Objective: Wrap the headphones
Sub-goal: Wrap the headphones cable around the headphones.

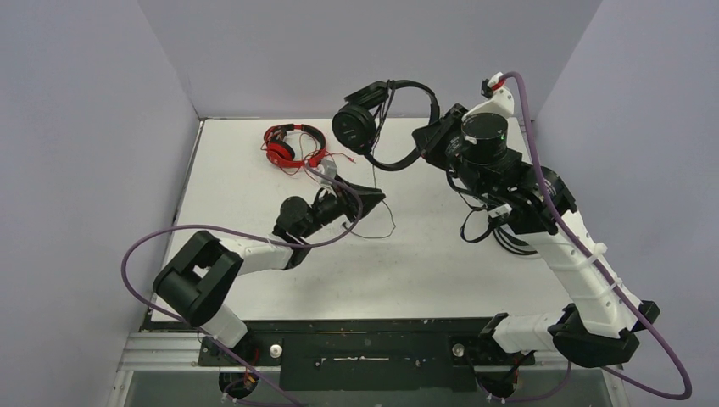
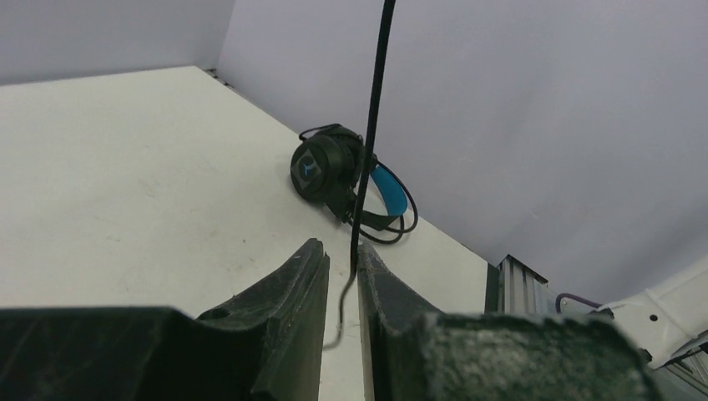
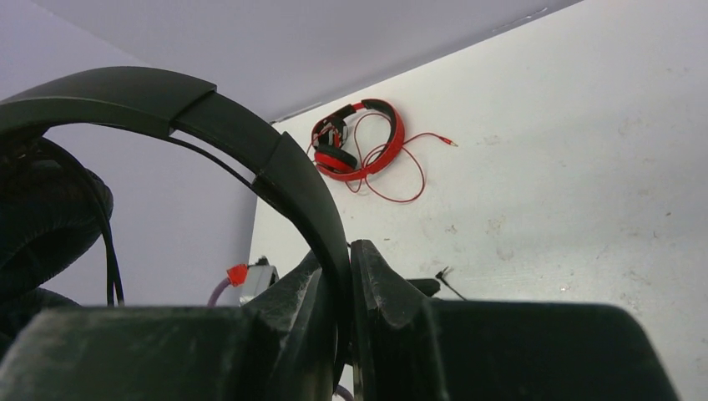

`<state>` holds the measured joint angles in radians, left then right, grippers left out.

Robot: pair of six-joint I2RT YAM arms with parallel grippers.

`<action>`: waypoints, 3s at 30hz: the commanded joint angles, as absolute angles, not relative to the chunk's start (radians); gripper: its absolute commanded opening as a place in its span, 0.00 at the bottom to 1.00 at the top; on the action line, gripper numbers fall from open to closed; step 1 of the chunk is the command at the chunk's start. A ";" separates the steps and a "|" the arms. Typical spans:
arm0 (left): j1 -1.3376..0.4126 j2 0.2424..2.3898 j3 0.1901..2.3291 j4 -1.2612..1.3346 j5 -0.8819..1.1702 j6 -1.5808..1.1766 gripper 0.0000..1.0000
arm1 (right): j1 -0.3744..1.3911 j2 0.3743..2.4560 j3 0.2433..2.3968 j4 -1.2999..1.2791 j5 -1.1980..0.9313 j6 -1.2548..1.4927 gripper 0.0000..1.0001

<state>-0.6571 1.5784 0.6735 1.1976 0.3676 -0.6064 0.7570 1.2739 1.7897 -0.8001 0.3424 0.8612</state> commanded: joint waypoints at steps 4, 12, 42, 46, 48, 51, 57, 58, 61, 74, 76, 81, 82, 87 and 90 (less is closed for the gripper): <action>-0.695 1.633 0.621 1.309 0.365 -0.590 0.24 | 0.742 1.317 1.919 -0.804 0.427 0.851 0.00; -0.707 1.675 0.646 1.311 0.264 -0.493 0.80 | 0.733 1.339 1.977 -0.827 0.441 0.838 0.00; -0.759 1.800 0.640 1.396 0.300 -0.473 0.00 | 0.703 1.375 2.052 -0.888 0.649 0.862 0.00; -0.787 1.683 0.551 1.319 0.263 -0.441 0.00 | 0.682 1.376 2.026 -0.895 0.758 0.867 0.00; -0.805 1.591 0.513 1.247 0.236 -0.410 0.00 | 0.662 1.376 2.003 -0.902 0.793 0.868 0.00; -0.829 1.458 0.476 1.082 0.180 -0.355 0.00 | 0.615 1.376 1.966 -0.901 0.815 0.860 0.00; -0.887 1.218 0.488 0.705 0.133 -0.245 0.00 | 0.470 1.375 1.866 -0.888 0.752 0.838 0.00; -0.897 1.180 0.499 0.641 0.123 -0.226 0.00 | 0.449 1.371 1.841 -0.878 0.747 0.831 0.00; -0.920 1.083 0.546 0.456 0.095 -0.177 0.00 | 0.395 1.369 1.770 -0.852 0.746 0.815 0.00; -0.959 0.956 0.912 -0.168 -0.065 -0.060 0.00 | 0.389 1.376 1.437 -0.738 0.665 0.708 0.00; -0.960 0.991 0.971 -0.213 -0.092 -0.043 0.00 | 0.425 1.385 1.401 -0.743 0.666 0.684 0.00; -0.923 1.068 1.115 -0.263 -0.118 0.039 0.00 | 0.528 1.400 1.285 -0.759 0.675 0.666 0.00; -0.898 1.087 1.143 -0.270 -0.096 0.044 0.00 | 0.548 1.397 1.262 -0.758 0.664 0.661 0.00; -0.712 1.180 1.243 -0.259 0.131 0.028 0.00 | 0.634 1.347 1.157 -0.695 0.554 0.575 0.00; -0.668 1.232 1.274 -0.237 0.215 0.043 0.00 | 0.688 1.339 1.145 -0.712 0.514 0.548 0.00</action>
